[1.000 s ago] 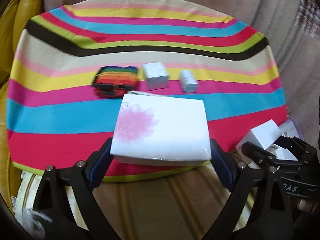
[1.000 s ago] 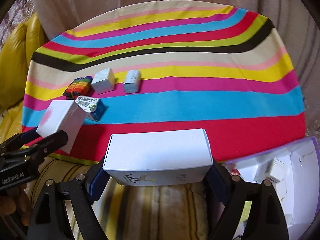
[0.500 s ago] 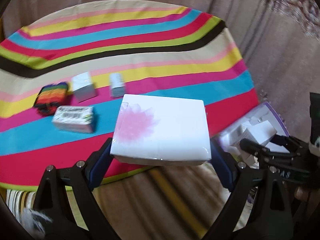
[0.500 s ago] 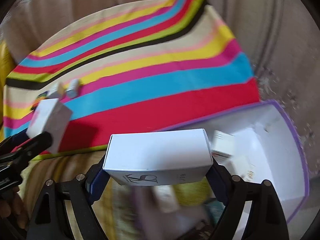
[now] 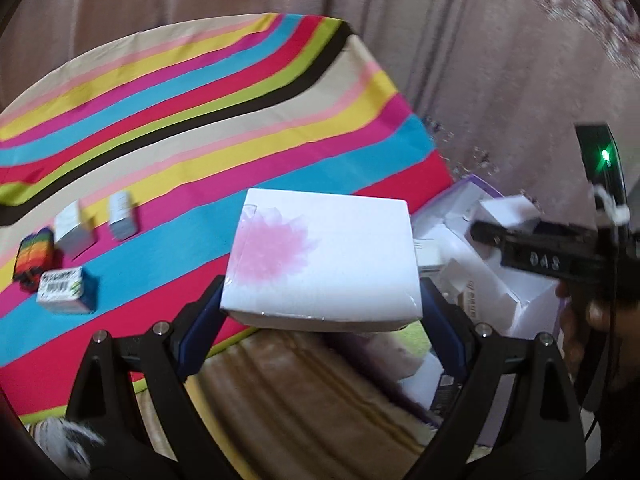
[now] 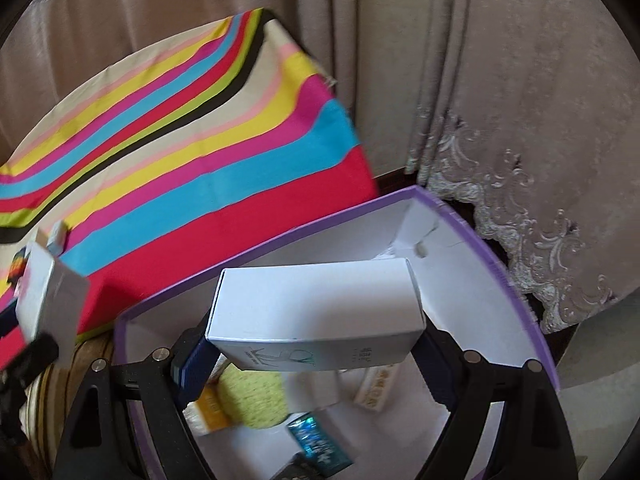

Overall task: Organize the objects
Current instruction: 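Carry the sketched box into the storage box with the right gripper while the left drops the pink-flower box, then move both grippers back over the strap, cube, bottle and barcode box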

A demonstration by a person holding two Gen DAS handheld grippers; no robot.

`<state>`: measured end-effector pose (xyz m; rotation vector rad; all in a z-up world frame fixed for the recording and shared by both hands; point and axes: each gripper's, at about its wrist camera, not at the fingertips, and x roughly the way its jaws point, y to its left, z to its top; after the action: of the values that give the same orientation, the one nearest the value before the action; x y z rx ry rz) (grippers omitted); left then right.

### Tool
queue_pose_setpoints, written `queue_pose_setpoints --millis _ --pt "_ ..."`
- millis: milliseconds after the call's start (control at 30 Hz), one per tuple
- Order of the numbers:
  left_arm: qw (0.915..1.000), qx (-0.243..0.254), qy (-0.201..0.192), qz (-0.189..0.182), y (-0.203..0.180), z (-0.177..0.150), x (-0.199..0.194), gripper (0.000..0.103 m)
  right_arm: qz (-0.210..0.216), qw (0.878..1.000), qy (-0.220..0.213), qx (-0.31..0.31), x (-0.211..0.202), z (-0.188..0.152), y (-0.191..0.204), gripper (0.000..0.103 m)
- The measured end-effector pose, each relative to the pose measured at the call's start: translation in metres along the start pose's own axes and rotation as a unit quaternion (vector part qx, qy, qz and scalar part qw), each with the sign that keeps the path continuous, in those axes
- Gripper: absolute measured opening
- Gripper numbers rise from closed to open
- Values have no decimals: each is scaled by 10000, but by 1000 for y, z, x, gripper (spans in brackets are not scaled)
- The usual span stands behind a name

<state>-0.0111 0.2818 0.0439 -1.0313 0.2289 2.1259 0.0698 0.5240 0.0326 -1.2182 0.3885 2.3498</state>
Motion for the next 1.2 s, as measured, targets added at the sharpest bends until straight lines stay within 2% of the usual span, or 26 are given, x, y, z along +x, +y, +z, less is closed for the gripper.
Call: queue_pose_setpoints --millis 200,467,633,900,1200 --pt "9992 350 73 -203 -28 3 10 92 -180 9995 -149 201 1 14 -24 87" --pt "9959 691 295 -510 -56 6 28 93 -357 9987 -261 243 6 26 -33 88" --pt "9944 821 401 -528 -64 4 33 100 -373 9986 -330 186 7 30 -29 89" --pt "9968 375 353 -617 -47 5 29 101 -364 9987 -306 165 5 32 -24 89" --pt "9971 81 -83 -748 -25 4 3 101 -332 9989 -319 -10 -5 32 -3 89"
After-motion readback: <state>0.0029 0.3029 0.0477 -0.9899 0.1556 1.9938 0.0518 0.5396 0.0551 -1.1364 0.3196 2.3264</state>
